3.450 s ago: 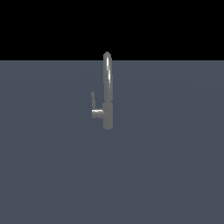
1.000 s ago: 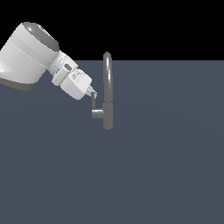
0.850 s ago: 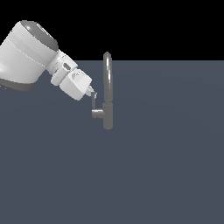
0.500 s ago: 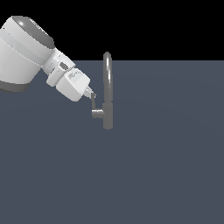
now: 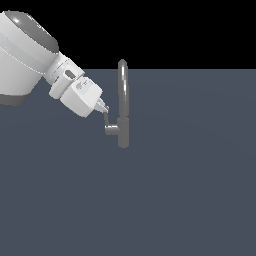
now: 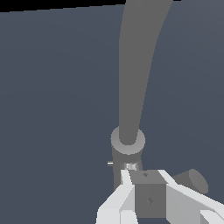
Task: Turn on the faucet by rotating a designated handle.
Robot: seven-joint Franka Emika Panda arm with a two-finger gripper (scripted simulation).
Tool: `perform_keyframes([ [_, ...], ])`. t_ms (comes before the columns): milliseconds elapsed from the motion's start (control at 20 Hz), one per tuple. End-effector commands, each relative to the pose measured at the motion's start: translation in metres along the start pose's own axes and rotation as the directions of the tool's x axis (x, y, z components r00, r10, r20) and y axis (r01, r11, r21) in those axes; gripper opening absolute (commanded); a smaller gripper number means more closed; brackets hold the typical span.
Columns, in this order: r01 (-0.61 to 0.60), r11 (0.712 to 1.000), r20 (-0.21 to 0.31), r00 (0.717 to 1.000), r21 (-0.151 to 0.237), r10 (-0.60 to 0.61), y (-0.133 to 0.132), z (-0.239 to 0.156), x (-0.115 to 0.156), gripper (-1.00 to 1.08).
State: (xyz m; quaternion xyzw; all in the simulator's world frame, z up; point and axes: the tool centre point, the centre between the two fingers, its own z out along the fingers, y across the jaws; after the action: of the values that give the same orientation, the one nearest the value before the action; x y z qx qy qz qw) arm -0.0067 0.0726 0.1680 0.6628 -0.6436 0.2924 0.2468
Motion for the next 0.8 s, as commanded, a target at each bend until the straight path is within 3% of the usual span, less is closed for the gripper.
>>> perform_keyframes([
  [0, 0.005, 1.000, -0.002, 1.000, -0.011, -0.005, 0.012, 0.005, -0.004, -1.00],
  [550, 0.002, 1.000, -0.003, 1.000, -0.017, -0.002, 0.050, 0.014, -0.011, -1.00],
  [650, 0.004, 1.000, 0.000, 1.000, 0.006, -0.004, 0.041, 0.005, -0.011, -1.00],
  [750, 0.004, 1.000, -0.001, 1.000, 0.002, -0.004, 0.047, 0.012, -0.017, -1.00],
])
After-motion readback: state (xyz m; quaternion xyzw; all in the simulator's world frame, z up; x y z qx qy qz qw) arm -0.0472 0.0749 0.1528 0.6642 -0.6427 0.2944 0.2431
